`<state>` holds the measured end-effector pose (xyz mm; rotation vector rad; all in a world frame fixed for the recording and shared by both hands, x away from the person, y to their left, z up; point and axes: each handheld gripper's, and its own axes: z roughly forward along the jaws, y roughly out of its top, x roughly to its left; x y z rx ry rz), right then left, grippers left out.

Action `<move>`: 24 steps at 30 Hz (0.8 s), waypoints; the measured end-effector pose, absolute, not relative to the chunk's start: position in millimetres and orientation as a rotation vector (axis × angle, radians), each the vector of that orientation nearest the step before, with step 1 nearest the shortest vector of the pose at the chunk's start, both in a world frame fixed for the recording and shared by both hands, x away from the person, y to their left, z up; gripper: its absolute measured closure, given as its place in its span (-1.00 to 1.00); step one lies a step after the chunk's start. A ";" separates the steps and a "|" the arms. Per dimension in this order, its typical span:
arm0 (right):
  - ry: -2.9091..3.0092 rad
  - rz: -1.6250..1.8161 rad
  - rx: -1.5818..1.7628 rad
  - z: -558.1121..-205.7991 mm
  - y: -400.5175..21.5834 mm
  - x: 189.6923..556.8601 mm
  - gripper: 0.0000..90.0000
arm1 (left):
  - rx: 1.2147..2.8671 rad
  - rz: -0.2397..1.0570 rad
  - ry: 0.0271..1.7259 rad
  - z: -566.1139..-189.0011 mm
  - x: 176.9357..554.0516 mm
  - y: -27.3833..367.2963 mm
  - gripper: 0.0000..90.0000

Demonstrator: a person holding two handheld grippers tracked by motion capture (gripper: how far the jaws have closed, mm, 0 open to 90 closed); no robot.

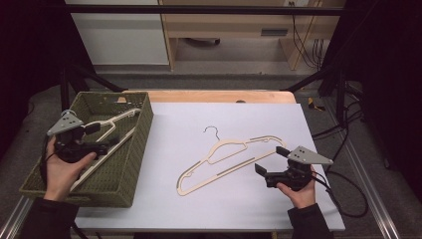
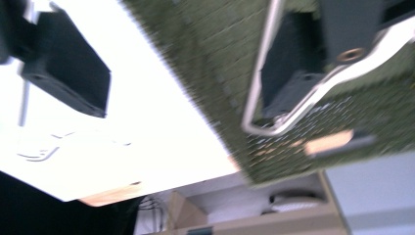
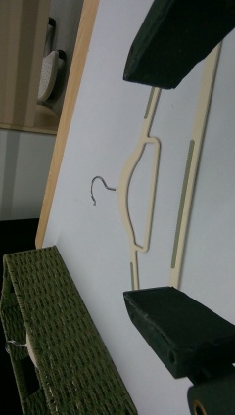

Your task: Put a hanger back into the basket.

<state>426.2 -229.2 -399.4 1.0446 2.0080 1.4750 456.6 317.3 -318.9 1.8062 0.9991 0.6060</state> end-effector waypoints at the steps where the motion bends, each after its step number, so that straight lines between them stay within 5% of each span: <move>1: 2.007 1.475 1.045 -399.3 -229.3 426.2 -0.94 | 1.796 0.594 0.979 -318.8 454.7 310.2 -0.69; 8: 2.006 1.477 1.040 -399.2 -229.6 426.1 -0.94 | 1.795 0.530 0.877 -329.0 446.1 262.4 -0.82; 24: 2.006 1.481 1.044 -398.4 -230.2 425.0 -0.94 | 1.904 0.395 0.814 -383.9 459.0 177.3 -0.76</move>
